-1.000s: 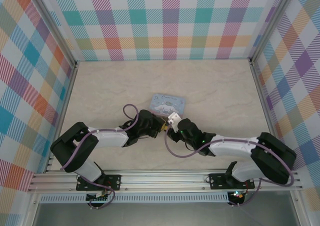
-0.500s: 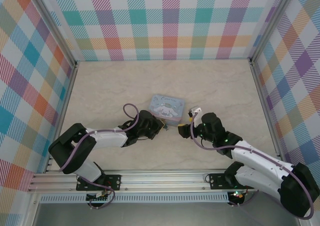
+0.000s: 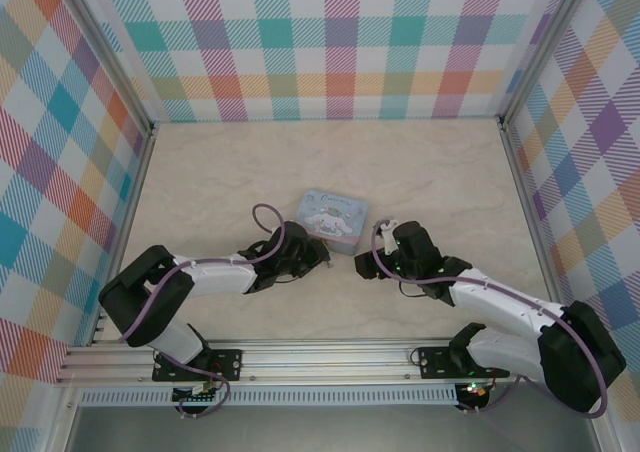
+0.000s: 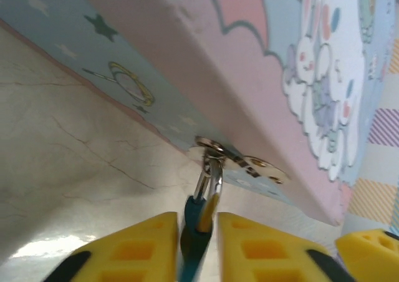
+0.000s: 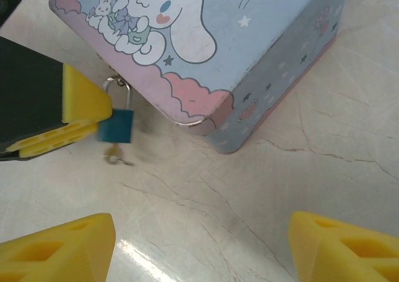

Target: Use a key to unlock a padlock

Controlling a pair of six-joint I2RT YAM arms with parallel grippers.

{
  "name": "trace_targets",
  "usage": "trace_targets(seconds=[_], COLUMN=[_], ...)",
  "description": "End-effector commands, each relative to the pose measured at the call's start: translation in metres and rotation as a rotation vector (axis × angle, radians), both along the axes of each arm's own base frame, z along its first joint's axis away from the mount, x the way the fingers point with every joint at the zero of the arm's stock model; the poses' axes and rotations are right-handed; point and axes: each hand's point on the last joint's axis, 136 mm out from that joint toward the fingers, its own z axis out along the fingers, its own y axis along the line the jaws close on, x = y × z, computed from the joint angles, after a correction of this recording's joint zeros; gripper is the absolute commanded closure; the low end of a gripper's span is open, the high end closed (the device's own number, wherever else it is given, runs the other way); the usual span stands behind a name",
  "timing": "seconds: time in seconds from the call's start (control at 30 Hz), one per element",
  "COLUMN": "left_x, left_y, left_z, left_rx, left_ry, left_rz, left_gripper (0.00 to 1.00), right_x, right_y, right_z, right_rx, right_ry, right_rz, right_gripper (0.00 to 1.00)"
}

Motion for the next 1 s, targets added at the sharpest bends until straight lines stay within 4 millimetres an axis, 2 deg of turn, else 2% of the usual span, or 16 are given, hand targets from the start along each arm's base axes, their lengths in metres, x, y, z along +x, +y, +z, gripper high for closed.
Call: trace_targets(seconds=[0.0,0.3,0.4,0.5,0.63,0.8,0.87,0.97], left_x=[0.003,0.005,0.011,0.021,0.040,0.072,0.087,0.105], left_y=[-0.001,0.009,0.023,0.043,0.077,0.110,0.109,0.093], left_z=[0.003,0.022,0.039,0.065,0.094,0.095,0.095,0.088], left_rx=[0.052,0.089,0.115,0.139,0.167,0.139,0.121,0.082], left_ry=[-0.040,-0.092,-0.124,-0.168,-0.222,-0.180,-0.184,-0.171], left_rz=[-0.026,-0.034,-0.027,-0.005,0.055,0.093,0.067,-0.007], left_gripper=[0.71,0.61,0.55,0.48,0.32,0.20,0.18,0.14], right_x=[0.006,0.013,0.014,0.018,0.029,0.044,0.050,0.059], right_y=[0.009,0.000,0.001,0.001,-0.001,0.000,0.001,0.005], right_z=[0.016,0.016,0.020,0.024,0.028,0.027,0.026,0.026], right_rx=[0.068,0.096,0.146,0.205,0.283,0.313,0.320,0.344], right_ry=[0.010,0.063,0.070,0.097,0.159,0.230,0.256,0.285], right_rz=[0.003,-0.044,-0.039,-0.051,-0.097,-0.129,-0.141,-0.145], right_gripper=[0.26,0.21,0.18,0.13,0.06,0.01,0.00,0.00])
